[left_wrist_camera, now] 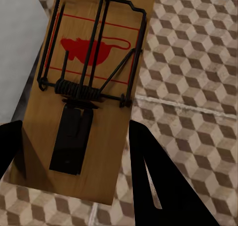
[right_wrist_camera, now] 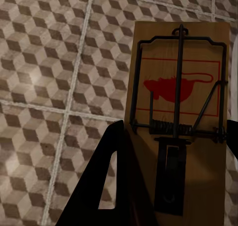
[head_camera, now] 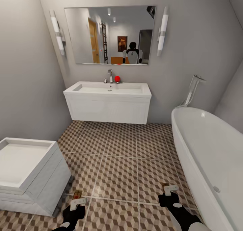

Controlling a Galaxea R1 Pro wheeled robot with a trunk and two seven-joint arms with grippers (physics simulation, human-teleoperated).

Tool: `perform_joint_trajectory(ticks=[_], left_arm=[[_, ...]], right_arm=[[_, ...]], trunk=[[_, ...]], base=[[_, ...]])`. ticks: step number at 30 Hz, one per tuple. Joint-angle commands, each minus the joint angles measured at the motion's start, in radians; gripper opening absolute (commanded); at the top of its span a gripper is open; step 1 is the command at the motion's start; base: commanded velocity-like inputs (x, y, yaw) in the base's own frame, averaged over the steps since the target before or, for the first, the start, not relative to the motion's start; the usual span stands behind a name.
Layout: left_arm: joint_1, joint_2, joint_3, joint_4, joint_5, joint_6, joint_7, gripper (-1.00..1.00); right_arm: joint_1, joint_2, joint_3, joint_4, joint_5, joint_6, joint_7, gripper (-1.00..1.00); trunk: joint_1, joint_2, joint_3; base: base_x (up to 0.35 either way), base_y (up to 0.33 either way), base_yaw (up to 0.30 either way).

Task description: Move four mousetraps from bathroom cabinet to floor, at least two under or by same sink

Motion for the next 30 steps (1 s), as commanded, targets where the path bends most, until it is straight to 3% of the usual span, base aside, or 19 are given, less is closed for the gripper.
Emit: perform_joint_trajectory(ticks=[1, 22, 30], left_arm=[[-0.002, 0.0, -0.009, 0.004, 0.004, -0.006, 0.005, -1.0], [-0.002, 0.0, -0.008, 0.004, 0.004, -0.006, 0.005, -1.0], [-0.002, 0.0, -0.009, 0.004, 0.004, -0.006, 0.005, -1.0]], right_arm=[[-0.001, 0.001, -0.008, 0.002, 0.01, -0.004, -0.001, -1.0], [-0.001, 0.001, -0.008, 0.002, 0.01, -0.004, -0.001, -1.0], [-0.001, 0.001, -0.008, 0.002, 0.01, -0.004, 0.0, -1.0]], trunk=[[0.0, 0.0, -0.001], [0.0, 0.0, -0.001], [0.0, 0.0, -0.001]], base=[[0.177, 0.0, -0.069], [0.148, 0.0, -0.126], [0.14, 0.0, -0.033]])
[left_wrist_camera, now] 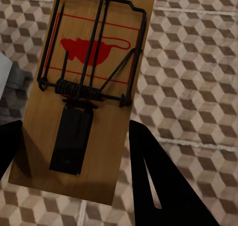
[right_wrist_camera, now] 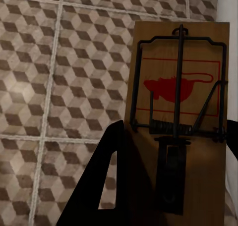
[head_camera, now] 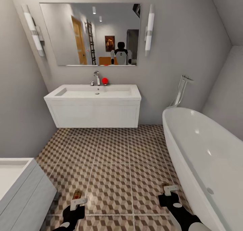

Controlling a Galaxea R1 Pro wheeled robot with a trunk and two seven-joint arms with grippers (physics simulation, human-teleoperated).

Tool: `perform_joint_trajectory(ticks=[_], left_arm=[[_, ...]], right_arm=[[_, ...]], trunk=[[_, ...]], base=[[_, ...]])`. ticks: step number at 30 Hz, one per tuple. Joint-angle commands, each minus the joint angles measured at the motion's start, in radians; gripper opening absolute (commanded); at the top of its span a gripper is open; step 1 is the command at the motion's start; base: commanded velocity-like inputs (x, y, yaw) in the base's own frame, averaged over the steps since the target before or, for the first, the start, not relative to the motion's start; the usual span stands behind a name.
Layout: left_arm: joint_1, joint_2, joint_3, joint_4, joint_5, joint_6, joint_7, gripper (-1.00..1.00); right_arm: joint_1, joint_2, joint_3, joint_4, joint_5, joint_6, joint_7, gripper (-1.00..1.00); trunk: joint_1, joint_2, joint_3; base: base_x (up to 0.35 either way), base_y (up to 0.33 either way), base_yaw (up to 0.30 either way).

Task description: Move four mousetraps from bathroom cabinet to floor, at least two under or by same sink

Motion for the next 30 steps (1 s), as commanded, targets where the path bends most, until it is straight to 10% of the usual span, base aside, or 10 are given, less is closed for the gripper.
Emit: perform_joint_trajectory(ticks=[1, 30], left_arm=[[-0.002, -0.001, -0.008, 0.004, 0.004, -0.006, 0.005, -1.0], [-0.002, -0.001, -0.008, 0.004, 0.004, -0.006, 0.005, -1.0]], right_arm=[[-0.001, 0.0, -0.008, 0.002, 0.01, -0.004, 0.0, -1.0], [-0.001, 0.0, -0.008, 0.002, 0.01, -0.004, 0.0, -1.0]], trunk=[[0.0, 0.0, -0.001], [0.0, 0.0, -0.001]], base=[[0.128, 0.0, -0.002], [0.119, 0.0, 0.062]])
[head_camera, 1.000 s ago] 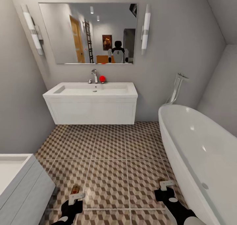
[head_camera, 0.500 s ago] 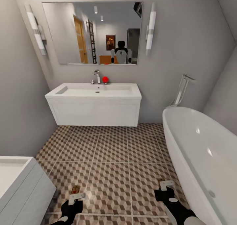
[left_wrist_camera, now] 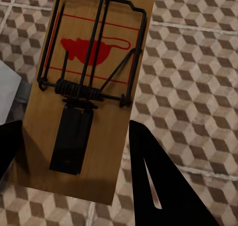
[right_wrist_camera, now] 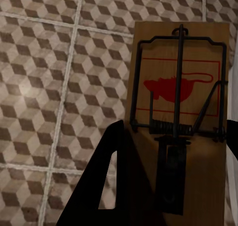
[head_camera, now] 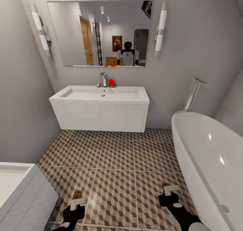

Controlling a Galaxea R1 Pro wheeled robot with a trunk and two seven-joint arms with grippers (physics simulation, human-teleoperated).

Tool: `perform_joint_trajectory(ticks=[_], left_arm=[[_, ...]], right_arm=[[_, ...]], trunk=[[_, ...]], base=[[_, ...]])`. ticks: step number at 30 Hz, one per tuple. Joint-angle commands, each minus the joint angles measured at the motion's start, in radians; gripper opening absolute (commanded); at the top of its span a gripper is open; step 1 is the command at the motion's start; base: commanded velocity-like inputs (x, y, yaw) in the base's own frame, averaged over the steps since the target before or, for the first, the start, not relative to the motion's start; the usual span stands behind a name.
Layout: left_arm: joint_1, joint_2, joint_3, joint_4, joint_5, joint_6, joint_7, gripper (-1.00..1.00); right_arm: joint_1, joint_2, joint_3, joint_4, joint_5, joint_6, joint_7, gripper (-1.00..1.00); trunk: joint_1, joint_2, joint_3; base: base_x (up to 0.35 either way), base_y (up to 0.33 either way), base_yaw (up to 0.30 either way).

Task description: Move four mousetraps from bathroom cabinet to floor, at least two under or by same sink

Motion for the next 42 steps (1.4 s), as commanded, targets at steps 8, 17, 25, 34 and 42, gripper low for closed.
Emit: perform_joint_trajectory(ticks=[8, 17, 25, 34, 42], left_arm=[[-0.002, -0.001, -0.008, 0.004, 0.004, -0.006, 0.005, -1.0], [-0.002, -0.001, -0.008, 0.004, 0.004, -0.006, 0.005, -1.0], [-0.002, -0.001, -0.008, 0.004, 0.004, -0.006, 0.005, -1.0], [-0.002, -0.001, -0.008, 0.004, 0.004, -0.006, 0.005, -1.0], [-0.002, -0.001, -0.008, 0.004, 0.004, -0.006, 0.005, -1.0]], right_arm=[[-0.001, 0.0, -0.008, 0.002, 0.01, -0.004, 0.001, -1.0], [-0.001, 0.0, -0.007, 0.002, 0.01, -0.004, 0.003, -1.0], [-0.001, 0.0, -0.007, 0.002, 0.01, -0.004, 0.003, -1.0], [-0.001, 0.0, -0.008, 0.002, 0.01, -0.004, 0.003, -1.0], [-0.001, 0.0, -0.007, 0.002, 0.01, -0.004, 0.003, -1.0]], trunk=[[0.0, 0.0, -0.001], [0.0, 0.0, -0.001], [0.0, 0.0, 0.002], [0.0, 0.0, 0.002], [0.0, 0.0, 0.002]], base=[[0.134, 0.0, 0.0], [0.137, 0.0, 0.0], [0.137, 0.0, -0.059], [0.138, 0.0, -0.013], [0.137, 0.0, -0.001]])
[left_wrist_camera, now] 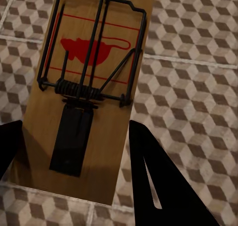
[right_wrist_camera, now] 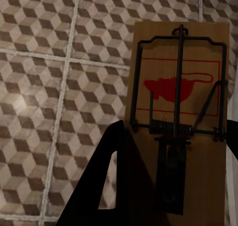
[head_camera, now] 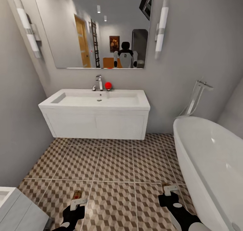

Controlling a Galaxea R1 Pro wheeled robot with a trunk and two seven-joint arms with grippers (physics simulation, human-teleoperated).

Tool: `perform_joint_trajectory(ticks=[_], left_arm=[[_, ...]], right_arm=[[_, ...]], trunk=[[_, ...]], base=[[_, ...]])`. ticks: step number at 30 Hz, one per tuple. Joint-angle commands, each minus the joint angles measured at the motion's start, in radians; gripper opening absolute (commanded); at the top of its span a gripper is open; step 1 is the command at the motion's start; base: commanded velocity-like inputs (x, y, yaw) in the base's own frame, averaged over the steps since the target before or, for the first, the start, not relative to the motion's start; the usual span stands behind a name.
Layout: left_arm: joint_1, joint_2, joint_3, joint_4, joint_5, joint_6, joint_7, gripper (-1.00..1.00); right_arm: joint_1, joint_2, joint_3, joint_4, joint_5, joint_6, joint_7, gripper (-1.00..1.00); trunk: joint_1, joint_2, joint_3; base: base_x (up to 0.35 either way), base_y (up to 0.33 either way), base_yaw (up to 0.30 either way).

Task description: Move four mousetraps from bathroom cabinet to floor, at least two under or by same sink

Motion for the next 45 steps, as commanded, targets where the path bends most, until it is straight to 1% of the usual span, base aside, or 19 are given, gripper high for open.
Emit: perform_joint_trajectory(ticks=[1, 28, 45], left_arm=[[-0.002, -0.001, -0.009, 0.004, 0.004, -0.006, 0.005, -1.0], [-0.002, -0.001, -0.009, 0.004, 0.004, -0.006, 0.005, -1.0], [-0.002, -0.001, -0.009, 0.004, 0.004, -0.006, 0.005, -1.0]], right_arm=[[-0.001, 0.0, -0.008, 0.002, 0.01, -0.004, 0.0, -1.0], [-0.001, 0.0, -0.008, 0.002, 0.01, -0.004, 0.0, -1.0], [-0.001, 0.0, -0.008, 0.002, 0.01, -0.006, 0.0, -1.0]], trunk=[[0.0, 0.0, -0.001], [0.0, 0.0, -0.001], [0.0, 0.0, -0.001]], base=[[0.138, 0.0, 0.0], [0.132, 0.0, -0.001], [0.119, 0.0, -0.069]])
